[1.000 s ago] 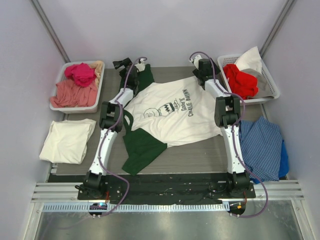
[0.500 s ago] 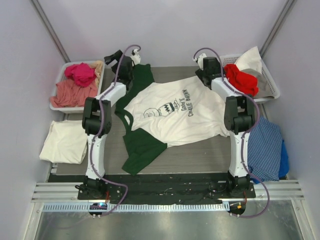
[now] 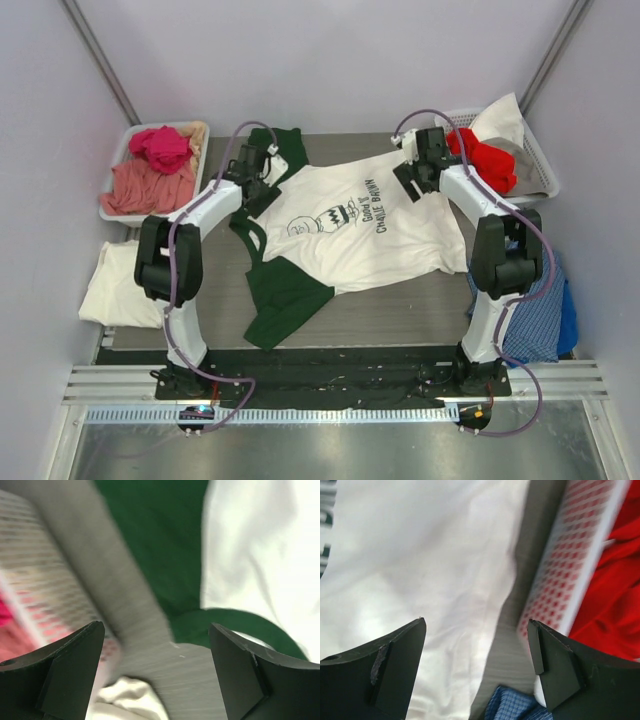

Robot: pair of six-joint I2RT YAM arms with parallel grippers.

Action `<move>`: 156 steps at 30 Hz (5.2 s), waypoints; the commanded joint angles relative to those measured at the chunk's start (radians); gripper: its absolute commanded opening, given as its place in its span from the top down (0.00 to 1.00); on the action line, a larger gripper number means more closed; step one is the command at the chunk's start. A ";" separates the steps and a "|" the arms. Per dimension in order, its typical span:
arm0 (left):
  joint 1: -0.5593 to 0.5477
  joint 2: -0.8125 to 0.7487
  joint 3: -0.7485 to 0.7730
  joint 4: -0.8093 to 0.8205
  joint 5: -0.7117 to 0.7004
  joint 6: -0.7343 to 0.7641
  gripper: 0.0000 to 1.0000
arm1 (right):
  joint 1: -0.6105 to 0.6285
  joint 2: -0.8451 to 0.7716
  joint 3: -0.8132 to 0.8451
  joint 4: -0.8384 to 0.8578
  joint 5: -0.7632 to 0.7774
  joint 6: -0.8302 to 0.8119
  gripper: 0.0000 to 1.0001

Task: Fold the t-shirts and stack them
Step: Flatten out the tshirt, then grap the side of the flattened tshirt closest away from the robot with both arms

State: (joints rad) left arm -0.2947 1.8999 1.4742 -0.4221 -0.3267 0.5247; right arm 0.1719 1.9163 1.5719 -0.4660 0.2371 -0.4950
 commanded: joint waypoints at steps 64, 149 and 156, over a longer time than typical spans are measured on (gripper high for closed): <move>0.005 -0.402 -0.188 -0.251 0.179 -0.058 0.09 | 0.140 -0.560 -0.627 -0.177 -0.140 0.030 0.22; -0.023 -0.360 -0.575 -0.188 0.486 -0.084 0.48 | 0.141 -0.709 -0.860 -0.157 -0.137 0.041 0.43; -0.021 -0.348 -0.578 -0.182 0.485 -0.080 0.58 | 0.143 -0.709 -0.859 -0.157 -0.137 0.042 0.43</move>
State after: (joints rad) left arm -0.3248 1.5391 0.8986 -0.6312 0.1360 0.4278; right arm 0.3122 1.2343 0.7078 -0.6224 0.0982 -0.4667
